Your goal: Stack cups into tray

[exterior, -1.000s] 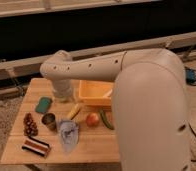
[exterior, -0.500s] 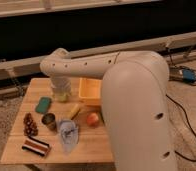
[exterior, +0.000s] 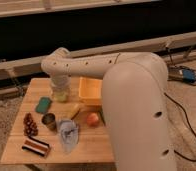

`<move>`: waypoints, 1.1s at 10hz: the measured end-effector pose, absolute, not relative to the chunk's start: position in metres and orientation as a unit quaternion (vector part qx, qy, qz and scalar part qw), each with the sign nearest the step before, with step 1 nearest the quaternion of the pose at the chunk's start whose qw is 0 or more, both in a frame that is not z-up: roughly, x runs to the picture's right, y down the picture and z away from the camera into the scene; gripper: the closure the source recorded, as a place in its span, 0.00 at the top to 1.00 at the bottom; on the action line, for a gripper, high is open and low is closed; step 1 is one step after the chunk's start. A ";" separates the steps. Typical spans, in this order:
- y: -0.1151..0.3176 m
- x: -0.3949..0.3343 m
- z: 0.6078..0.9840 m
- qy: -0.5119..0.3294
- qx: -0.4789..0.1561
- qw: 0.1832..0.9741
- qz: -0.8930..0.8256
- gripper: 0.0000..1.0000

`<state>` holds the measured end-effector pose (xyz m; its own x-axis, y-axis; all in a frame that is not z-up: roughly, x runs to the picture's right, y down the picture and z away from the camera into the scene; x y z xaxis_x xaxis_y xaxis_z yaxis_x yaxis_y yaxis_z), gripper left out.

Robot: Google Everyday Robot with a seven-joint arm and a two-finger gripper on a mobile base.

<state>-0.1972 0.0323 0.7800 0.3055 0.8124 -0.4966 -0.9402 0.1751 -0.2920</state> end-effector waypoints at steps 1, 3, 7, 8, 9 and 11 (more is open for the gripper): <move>0.033 -0.199 0.780 0.114 -0.280 0.758 0.577 0.65; 0.033 -0.198 0.780 0.114 -0.280 0.758 0.578 0.65; 0.023 -0.204 0.802 0.106 -0.280 0.761 0.576 0.65; 0.019 -0.206 0.810 0.102 -0.281 0.761 0.576 0.65; 0.016 -0.205 0.818 0.098 -0.280 0.762 0.576 0.65; 0.016 -0.213 0.831 0.088 -0.282 0.769 0.567 0.65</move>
<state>-0.2131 0.0155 0.8306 0.3406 0.8223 -0.4559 -0.9220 0.1972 -0.3331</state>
